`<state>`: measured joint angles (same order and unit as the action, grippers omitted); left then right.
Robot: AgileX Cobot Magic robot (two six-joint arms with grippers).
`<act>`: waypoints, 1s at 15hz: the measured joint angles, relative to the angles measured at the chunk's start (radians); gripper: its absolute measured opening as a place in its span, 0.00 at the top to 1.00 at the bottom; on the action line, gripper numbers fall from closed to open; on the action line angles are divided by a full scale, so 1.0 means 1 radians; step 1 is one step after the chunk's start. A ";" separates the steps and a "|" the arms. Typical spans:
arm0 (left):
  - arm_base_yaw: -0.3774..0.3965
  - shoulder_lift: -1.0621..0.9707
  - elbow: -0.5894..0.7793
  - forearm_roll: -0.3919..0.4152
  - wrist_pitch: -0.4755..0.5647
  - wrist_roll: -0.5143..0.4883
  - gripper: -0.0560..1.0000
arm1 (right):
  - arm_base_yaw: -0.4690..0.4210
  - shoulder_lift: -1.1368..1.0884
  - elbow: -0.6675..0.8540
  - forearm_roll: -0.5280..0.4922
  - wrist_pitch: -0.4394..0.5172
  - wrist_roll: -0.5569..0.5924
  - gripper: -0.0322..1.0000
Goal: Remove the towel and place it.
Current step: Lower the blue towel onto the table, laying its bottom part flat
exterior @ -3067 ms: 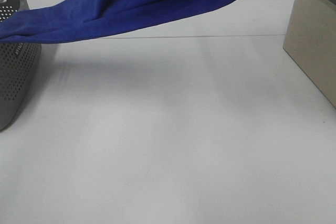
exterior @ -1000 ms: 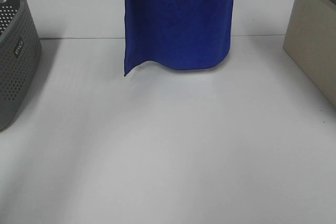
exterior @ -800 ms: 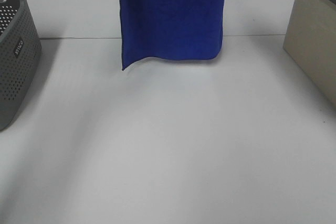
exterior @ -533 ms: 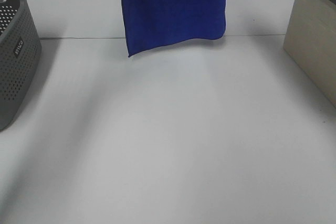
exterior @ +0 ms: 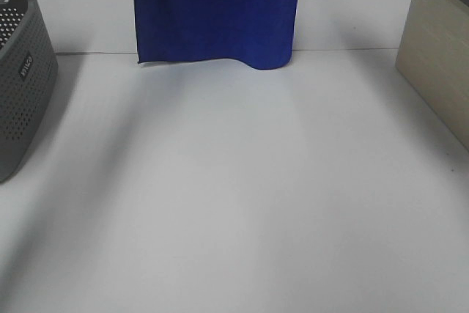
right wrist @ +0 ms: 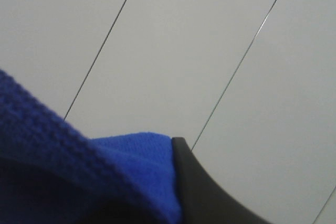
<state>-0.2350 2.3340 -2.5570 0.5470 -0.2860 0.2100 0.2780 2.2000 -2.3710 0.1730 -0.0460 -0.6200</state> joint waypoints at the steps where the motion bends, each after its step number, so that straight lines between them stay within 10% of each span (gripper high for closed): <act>1: 0.000 0.000 0.000 0.000 0.001 0.000 0.95 | 0.000 0.000 0.000 0.000 0.007 0.000 0.95; 15: -0.007 0.000 0.000 0.003 0.185 -0.056 0.95 | 0.000 -0.006 0.000 0.001 0.252 0.001 0.95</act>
<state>-0.2420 2.3340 -2.5570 0.5500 -0.1010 0.1540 0.2780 2.1940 -2.3710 0.1740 0.2060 -0.6190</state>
